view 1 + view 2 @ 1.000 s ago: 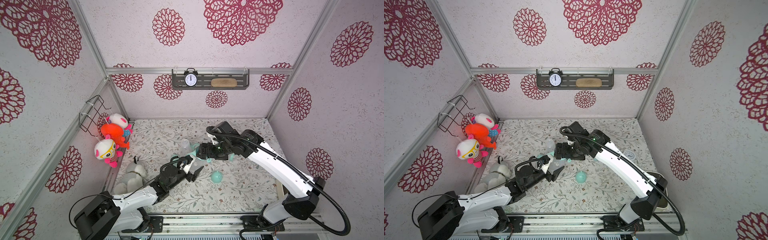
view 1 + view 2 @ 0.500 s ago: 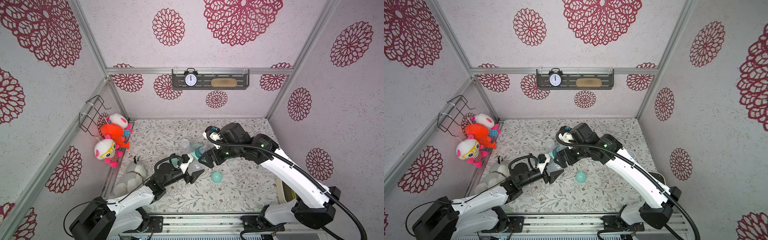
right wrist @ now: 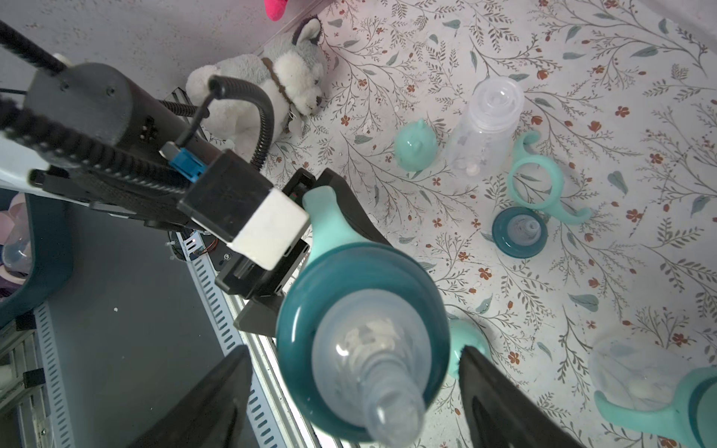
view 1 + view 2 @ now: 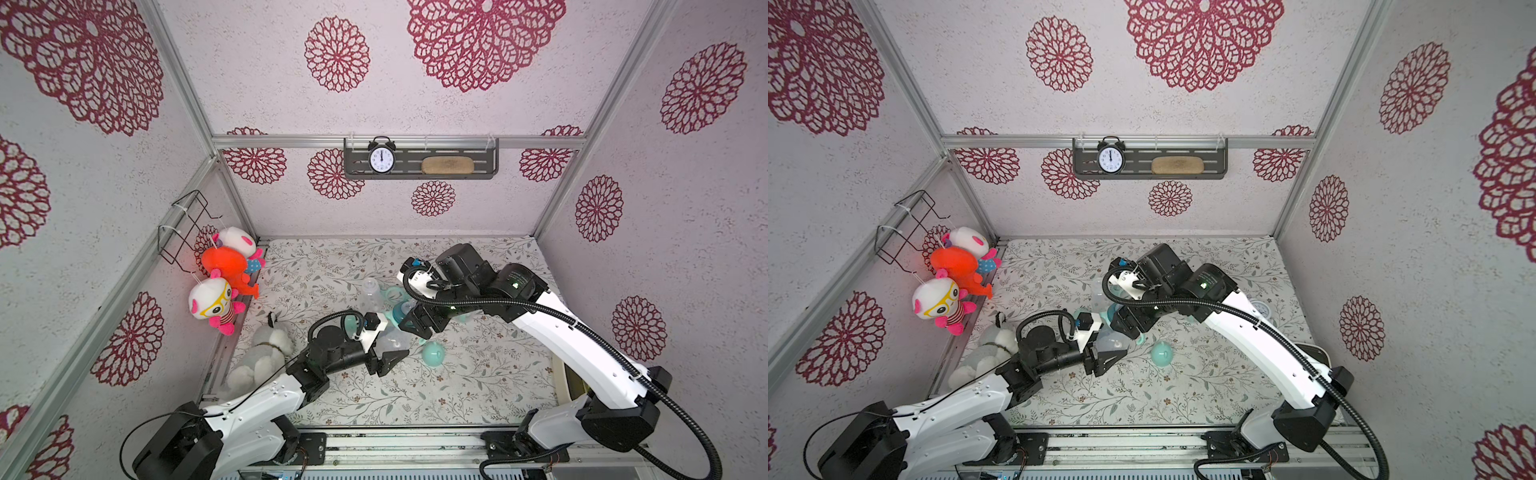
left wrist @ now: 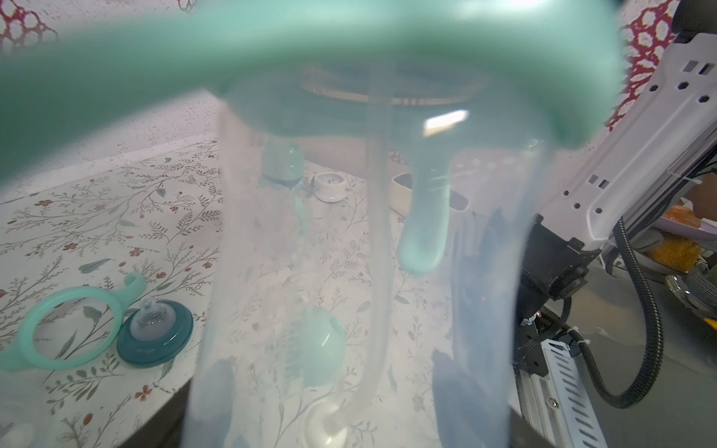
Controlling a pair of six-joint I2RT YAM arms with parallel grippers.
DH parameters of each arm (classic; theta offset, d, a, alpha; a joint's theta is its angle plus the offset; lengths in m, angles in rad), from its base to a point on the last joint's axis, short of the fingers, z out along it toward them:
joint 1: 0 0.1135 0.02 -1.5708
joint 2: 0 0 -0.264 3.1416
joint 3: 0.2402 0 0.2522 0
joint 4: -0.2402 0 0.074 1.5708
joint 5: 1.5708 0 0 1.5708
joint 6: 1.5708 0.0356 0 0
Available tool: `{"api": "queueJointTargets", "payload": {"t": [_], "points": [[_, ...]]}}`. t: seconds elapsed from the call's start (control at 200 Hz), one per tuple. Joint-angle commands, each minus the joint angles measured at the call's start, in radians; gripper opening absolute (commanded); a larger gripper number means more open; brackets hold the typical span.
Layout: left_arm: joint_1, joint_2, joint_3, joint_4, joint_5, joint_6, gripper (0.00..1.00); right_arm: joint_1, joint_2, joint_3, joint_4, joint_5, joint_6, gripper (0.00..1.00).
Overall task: Assemble the baby bottles
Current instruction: Screw the nipple onto the baby bottle.
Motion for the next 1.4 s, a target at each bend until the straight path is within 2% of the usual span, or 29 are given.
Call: {"api": "queueJointTargets", "payload": {"t": [0.0,0.255,0.966,1.126,1.236,1.391], "points": [[0.008,-0.025,0.016,0.002,0.009,0.002,0.00,-0.016,-0.007,-0.010,0.020,-0.061,-0.030,0.83],[0.008,-0.018,0.026,-0.011,0.008,-0.001,0.00,-0.028,0.005,-0.029,0.048,-0.124,-0.022,0.80],[0.008,-0.045,0.039,-0.056,-0.003,0.013,0.00,-0.038,0.038,-0.036,0.062,-0.157,-0.017,0.75],[0.008,-0.042,0.042,-0.060,-0.007,0.016,0.00,-0.040,0.038,-0.039,0.064,-0.164,-0.018,0.67],[0.008,-0.036,0.047,-0.067,-0.022,0.013,0.00,-0.040,0.041,-0.036,0.064,-0.174,-0.003,0.57],[0.004,-0.037,0.060,-0.069,-0.119,0.005,0.00,-0.038,0.046,-0.052,0.061,-0.163,0.050,0.52]]}}
